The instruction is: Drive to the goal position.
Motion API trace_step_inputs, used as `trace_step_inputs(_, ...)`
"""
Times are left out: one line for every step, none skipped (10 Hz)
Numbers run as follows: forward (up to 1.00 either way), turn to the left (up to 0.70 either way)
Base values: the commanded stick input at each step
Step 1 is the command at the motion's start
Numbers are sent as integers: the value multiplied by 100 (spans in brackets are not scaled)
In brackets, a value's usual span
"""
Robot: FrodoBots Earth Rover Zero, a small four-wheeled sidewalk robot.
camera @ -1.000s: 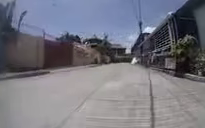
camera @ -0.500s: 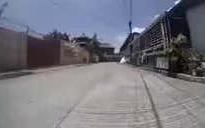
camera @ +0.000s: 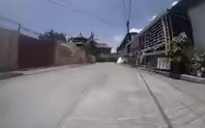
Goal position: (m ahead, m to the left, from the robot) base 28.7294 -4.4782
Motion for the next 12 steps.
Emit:
trace_step_inputs(85,0)
trace_step_inputs(85,0)
trace_step_inputs(85,0)
trace_step_inputs(85,-8)
trace_step_inputs(85,-30)
trace_step_inputs(85,-34)
trace_step_inputs(85,-34)
trace_step_inputs(85,-34)
trace_step_inputs(85,-34)
trace_step_inputs(85,-23)
trace_step_inputs(85,0)
trace_step_inputs(85,0)
